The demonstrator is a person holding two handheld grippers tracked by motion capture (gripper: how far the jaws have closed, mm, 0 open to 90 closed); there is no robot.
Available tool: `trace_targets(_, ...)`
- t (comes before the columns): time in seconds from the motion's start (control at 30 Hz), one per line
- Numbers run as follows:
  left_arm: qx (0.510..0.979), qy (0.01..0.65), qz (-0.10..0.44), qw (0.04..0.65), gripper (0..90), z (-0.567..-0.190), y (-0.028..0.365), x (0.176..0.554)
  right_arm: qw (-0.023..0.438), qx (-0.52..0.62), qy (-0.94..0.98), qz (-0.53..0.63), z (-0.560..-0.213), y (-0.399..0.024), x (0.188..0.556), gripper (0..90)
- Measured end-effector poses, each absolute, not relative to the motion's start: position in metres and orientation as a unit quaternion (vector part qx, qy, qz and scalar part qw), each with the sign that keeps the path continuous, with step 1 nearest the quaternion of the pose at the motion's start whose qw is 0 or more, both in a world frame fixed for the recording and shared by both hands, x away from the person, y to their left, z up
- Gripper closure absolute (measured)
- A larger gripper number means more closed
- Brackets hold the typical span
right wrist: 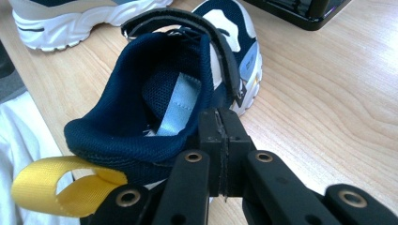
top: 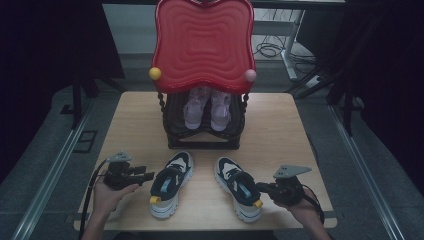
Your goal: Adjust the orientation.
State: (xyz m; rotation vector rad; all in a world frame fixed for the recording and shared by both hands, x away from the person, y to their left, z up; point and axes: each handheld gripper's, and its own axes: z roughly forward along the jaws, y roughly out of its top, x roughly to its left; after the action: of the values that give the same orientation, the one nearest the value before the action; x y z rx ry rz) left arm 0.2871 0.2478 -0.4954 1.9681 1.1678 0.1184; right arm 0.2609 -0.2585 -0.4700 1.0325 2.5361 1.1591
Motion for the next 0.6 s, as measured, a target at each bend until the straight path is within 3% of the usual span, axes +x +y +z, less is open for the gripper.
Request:
trace_targets(0.37, 0.78, 0.457, 0.052, 0.425, 49.4, -0.485, 0.247, 0.282, 0.099, 0.355, 0.832, 0.414, -0.466, -0.263, 0.269, 87.0)
trace_targets(0.6, 0.781, 0.447, 0.055, 0.433, 48.9, -0.474, 0.241, 0.274, 0.097, 0.355, 0.819, 0.439, -0.463, -0.268, 0.271, 75.5)
